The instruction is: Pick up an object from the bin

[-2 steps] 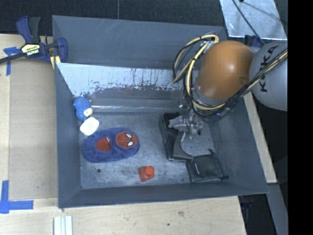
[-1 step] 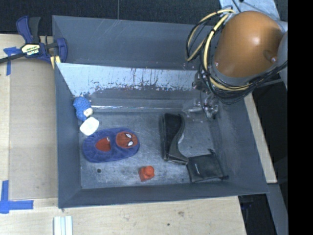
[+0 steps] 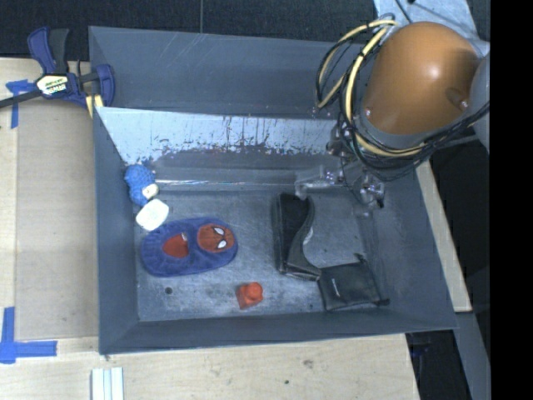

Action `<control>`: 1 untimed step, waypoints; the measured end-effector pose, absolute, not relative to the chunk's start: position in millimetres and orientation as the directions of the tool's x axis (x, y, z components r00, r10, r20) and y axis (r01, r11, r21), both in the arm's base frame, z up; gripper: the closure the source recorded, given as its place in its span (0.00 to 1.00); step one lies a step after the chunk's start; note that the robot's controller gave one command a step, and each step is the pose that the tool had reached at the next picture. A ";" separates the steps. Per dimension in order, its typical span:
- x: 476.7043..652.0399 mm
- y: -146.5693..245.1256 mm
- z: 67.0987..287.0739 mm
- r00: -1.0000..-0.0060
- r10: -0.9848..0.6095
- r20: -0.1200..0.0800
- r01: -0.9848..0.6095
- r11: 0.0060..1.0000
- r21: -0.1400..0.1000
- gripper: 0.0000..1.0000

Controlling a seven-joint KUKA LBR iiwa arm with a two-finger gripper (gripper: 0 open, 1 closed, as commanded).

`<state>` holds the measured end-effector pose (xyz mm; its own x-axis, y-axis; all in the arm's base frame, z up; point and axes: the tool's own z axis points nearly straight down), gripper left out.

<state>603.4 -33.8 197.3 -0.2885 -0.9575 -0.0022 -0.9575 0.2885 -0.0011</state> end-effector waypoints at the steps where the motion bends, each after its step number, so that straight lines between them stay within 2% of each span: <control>1: 608.2 -30.9 105.0 -0.066 -0.998 -0.003 -0.998 0.066 0.002 0.00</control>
Offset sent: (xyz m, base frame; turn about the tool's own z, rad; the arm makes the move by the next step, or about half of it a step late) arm 0.0052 0.0027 -0.0897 -0.2284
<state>608.2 -30.9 105.0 -0.0662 -0.9978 -0.0034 -0.9978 0.0662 0.0022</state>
